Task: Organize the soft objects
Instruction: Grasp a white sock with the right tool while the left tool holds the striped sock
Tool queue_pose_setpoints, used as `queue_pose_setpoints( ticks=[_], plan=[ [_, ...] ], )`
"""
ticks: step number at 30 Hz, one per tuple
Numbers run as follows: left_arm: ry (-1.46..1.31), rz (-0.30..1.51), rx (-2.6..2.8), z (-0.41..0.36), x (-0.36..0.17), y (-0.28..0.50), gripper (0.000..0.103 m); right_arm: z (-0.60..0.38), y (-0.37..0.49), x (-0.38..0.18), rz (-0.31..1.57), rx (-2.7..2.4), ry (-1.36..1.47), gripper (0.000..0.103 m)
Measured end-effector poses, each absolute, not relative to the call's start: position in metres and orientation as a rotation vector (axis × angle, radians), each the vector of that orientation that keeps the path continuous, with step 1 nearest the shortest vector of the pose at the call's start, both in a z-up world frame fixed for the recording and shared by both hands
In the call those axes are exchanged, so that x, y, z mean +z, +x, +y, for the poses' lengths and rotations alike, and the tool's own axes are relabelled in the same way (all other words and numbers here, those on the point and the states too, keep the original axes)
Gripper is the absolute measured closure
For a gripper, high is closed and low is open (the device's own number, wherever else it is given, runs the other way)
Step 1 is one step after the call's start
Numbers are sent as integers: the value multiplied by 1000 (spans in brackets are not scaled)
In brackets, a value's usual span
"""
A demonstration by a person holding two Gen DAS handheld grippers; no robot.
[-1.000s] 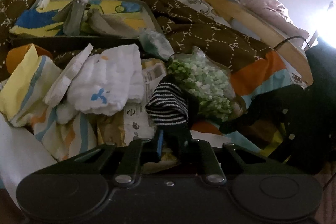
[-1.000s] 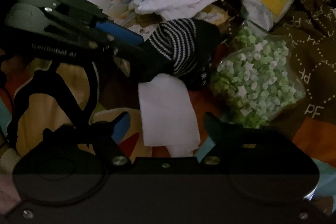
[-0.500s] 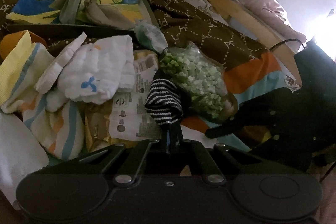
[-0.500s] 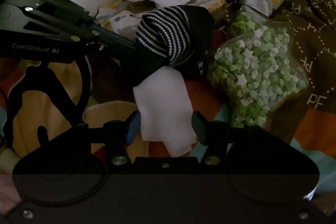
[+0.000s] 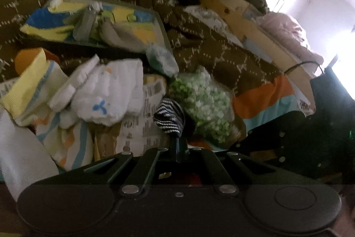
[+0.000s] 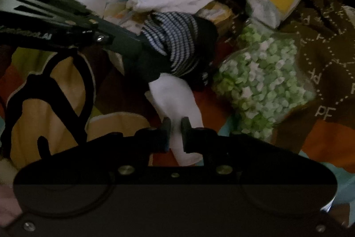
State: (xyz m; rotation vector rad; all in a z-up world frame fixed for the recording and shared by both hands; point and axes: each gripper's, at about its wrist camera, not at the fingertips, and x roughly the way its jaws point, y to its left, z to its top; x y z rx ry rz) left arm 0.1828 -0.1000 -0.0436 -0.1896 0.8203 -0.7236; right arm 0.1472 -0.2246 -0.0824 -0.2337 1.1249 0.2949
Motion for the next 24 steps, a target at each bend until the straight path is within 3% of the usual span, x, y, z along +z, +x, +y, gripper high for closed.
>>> queue_pose_setpoints(
  ticks=[13,15,17,18,24],
  plan=[
    [-208,731,-648,-88,-11,153,103,-241,134,-48,977,305,-172,102],
    [-215,739,-639,-88,-13,152,103,-239,132,-47,987,334,-167,99],
    [-217,741,-633,-88,-15,150,103,-236,133,-49,1000,348,-159,79],
    [-217,742,-630,-87,-16,149,103,-237,134,-51,1011,346,-156,74],
    [-227,740,-625,-86,-18,150,103,-228,142,-70,1081,344,-166,71]
  ],
)
